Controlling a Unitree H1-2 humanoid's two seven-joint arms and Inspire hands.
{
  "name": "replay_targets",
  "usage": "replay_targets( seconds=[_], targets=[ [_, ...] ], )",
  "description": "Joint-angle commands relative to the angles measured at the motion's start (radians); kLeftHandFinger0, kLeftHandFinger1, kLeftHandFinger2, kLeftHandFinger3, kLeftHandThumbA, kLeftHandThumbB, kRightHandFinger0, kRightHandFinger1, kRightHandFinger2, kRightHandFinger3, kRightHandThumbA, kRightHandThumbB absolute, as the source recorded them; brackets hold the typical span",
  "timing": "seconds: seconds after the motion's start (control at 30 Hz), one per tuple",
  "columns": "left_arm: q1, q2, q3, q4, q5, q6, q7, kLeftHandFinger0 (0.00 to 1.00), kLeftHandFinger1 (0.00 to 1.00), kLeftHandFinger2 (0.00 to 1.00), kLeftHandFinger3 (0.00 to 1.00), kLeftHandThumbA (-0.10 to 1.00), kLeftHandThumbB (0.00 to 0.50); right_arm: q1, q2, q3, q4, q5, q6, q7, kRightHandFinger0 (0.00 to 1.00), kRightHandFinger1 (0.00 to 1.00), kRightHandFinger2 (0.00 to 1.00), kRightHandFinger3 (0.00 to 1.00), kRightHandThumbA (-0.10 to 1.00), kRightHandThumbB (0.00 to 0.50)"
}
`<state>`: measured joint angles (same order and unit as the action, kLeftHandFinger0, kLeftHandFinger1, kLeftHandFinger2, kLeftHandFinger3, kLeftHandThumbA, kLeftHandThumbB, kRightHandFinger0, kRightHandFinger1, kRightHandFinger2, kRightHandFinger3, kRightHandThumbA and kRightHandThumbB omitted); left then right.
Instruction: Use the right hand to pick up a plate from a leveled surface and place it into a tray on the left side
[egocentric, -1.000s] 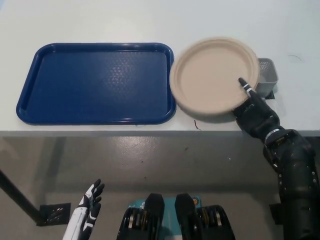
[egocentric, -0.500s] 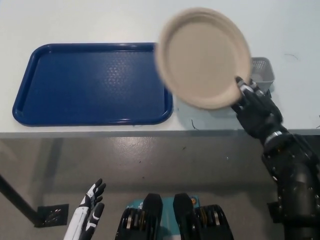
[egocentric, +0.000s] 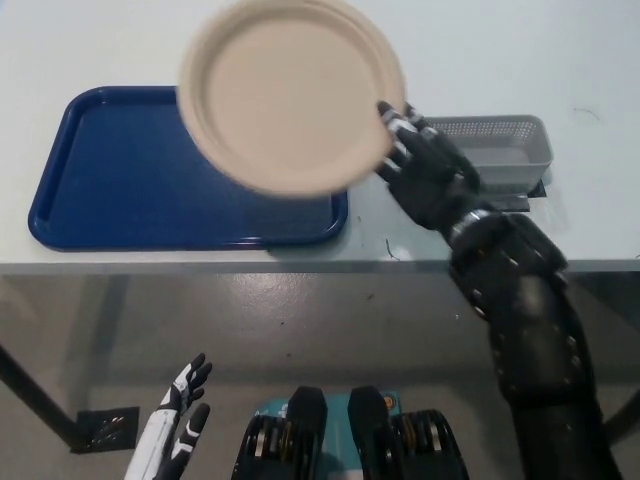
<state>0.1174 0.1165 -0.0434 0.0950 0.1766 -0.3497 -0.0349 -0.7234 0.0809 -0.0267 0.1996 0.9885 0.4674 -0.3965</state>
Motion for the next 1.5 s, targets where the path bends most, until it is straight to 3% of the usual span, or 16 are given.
replay_targets(
  seconds=[0.0,0.23,0.5,0.57,0.67,0.73,0.77,0.8,0.83,0.9,0.97,1.17,1.3,1.33,1.43,1.47],
  targets=[
    [-0.012,0.017,-0.004,-0.038,0.014,0.006,-0.003,1.0,1.0,1.0,1.0,0.95,0.016,-0.128,0.065,0.013,0.07,-0.042,0.003,-0.002,0.0,0.2,0.58,0.81,0.49,0.0],
    [-0.019,0.022,-0.013,-0.048,0.013,0.016,-0.012,1.0,1.0,1.0,1.0,0.91,0.0,-0.296,0.15,-0.057,0.391,-0.124,-0.062,0.048,0.0,0.18,0.58,0.85,0.49,0.0],
    [-0.029,0.024,-0.023,-0.056,0.017,0.038,-0.019,1.0,1.0,1.0,1.0,0.9,0.015,-0.516,0.2,-0.115,0.855,-0.217,-0.275,0.127,0.0,0.22,0.69,0.96,0.46,0.0],
    [-0.033,0.026,-0.024,-0.053,0.015,0.035,-0.02,1.0,1.0,1.0,1.0,0.9,0.02,-0.559,0.208,-0.128,0.933,-0.23,-0.315,0.133,0.0,0.22,0.7,0.94,0.44,0.0],
    [-0.034,0.026,-0.024,-0.056,0.012,0.044,-0.02,1.0,1.0,1.0,1.0,0.9,0.018,-0.606,0.215,-0.135,1.028,-0.265,-0.386,0.121,0.0,0.34,0.83,0.86,0.52,0.001],
    [-0.031,0.028,-0.024,-0.058,0.015,0.044,-0.019,1.0,1.0,1.0,1.0,0.9,0.015,-0.626,0.211,-0.141,1.065,-0.274,-0.387,0.109,0.0,0.33,0.79,0.84,0.76,0.015],
    [-0.03,0.03,-0.024,-0.063,0.016,0.048,-0.021,1.0,1.0,1.0,1.0,0.9,0.012,-0.63,0.211,-0.153,1.075,-0.269,-0.396,0.118,0.26,0.65,1.0,1.0,0.9,0.093],
    [-0.03,0.031,-0.026,-0.065,0.013,0.052,-0.024,1.0,1.0,1.0,1.0,0.9,0.01,-0.625,0.214,-0.18,1.067,-0.249,-0.406,0.145,0.79,1.0,1.0,1.0,0.99,0.16],
    [-0.03,0.031,-0.026,-0.065,0.012,0.053,-0.024,1.0,1.0,1.0,1.0,0.9,0.01,-0.617,0.21,-0.18,1.06,-0.253,-0.404,0.205,1.0,1.0,1.0,1.0,1.0,0.21],
    [-0.031,0.035,-0.028,-0.063,0.013,0.049,-0.027,1.0,1.0,1.0,1.0,0.89,0.001,-0.607,0.203,-0.173,1.057,-0.277,-0.426,0.283,1.0,1.0,1.0,1.0,1.0,0.315],
    [-0.03,0.034,-0.03,-0.069,0.013,0.052,-0.028,1.0,1.0,1.0,1.0,0.89,0.0,-0.6,0.192,-0.166,1.051,-0.296,-0.445,0.331,1.0,1.0,1.0,1.0,1.0,0.378],
    [-0.041,0.035,-0.034,-0.059,0.015,0.057,-0.032,1.0,1.0,1.0,1.0,0.89,0.02,-0.589,0.161,-0.096,1.029,-0.408,-0.524,0.362,1.0,1.0,1.0,1.0,1.0,0.412],
    [-0.039,0.032,-0.035,-0.061,0.015,0.064,-0.033,1.0,1.0,1.0,1.0,0.9,0.041,-0.568,0.139,-0.067,0.947,-0.465,-0.558,0.347,1.0,1.0,1.0,1.0,1.0,0.453],
    [-0.039,0.033,-0.035,-0.059,0.012,0.063,-0.034,1.0,1.0,1.0,1.0,0.9,0.033,-0.564,0.122,-0.064,0.886,-0.479,-0.554,0.344,1.0,1.0,1.0,1.0,1.0,0.483],
    [-0.045,0.039,-0.033,-0.058,0.013,0.065,-0.036,1.0,1.0,1.0,1.0,0.9,0.03,-0.539,0.081,-0.031,0.696,-0.538,-0.534,0.317,1.0,1.0,1.0,1.0,1.0,0.431],
    [-0.045,0.039,-0.033,-0.055,0.012,0.063,-0.035,1.0,1.0,1.0,1.0,0.91,0.037,-0.535,0.071,-0.033,0.645,-0.539,-0.514,0.31,1.0,1.0,1.0,1.0,1.0,0.444]
  ],
)
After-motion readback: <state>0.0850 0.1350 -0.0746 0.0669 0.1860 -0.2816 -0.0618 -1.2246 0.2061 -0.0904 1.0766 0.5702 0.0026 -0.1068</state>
